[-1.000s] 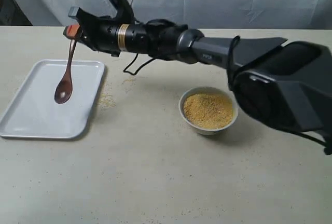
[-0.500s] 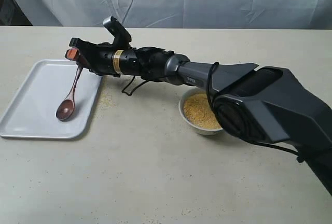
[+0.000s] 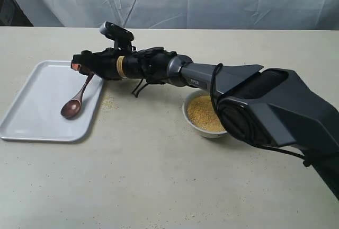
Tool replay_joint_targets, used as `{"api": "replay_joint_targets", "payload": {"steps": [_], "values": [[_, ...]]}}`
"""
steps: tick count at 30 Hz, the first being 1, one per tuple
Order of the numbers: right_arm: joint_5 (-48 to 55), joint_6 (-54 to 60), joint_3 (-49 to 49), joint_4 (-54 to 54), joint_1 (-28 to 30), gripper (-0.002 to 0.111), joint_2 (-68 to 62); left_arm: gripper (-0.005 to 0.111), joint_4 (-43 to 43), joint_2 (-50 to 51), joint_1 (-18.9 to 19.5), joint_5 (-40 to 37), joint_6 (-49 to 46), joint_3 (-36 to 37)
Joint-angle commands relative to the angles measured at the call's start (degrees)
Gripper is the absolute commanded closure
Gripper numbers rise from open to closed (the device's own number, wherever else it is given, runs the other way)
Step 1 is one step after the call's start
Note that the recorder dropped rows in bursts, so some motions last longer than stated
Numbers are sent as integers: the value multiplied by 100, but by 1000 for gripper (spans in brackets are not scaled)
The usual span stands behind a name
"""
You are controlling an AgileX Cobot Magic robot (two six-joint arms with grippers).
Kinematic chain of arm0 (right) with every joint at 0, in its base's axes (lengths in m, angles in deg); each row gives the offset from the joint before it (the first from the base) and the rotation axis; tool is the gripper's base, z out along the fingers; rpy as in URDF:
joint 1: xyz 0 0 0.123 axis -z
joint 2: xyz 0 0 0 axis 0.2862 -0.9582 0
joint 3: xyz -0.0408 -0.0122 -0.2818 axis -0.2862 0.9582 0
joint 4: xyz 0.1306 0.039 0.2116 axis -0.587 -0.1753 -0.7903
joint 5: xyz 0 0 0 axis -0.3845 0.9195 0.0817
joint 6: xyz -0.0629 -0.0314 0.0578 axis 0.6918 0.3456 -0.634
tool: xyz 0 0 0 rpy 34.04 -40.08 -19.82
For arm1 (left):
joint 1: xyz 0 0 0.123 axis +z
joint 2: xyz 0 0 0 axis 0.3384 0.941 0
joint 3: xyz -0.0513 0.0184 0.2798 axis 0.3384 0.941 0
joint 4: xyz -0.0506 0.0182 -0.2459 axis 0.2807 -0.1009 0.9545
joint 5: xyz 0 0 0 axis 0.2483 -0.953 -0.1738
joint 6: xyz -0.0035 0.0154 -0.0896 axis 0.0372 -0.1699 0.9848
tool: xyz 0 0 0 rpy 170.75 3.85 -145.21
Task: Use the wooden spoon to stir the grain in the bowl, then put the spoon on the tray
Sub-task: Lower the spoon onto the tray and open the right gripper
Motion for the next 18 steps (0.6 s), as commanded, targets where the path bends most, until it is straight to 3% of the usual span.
{"api": "replay_joint_targets", "payload": {"steps": [1,4,11,18], "values": [[-53,-198,-21,684,7,40,119,107,0,-29,0,44,14,11],[-78,-198,-129,1540,-22,40,160,107,0,-29,0,44,14,11],[433,-152,-127,1540,-22,41,233,107,0,-29,0,44,14,11],[230,166,-127,1540,-116,41,310,107,0,-29,0,44,14,11]]}}
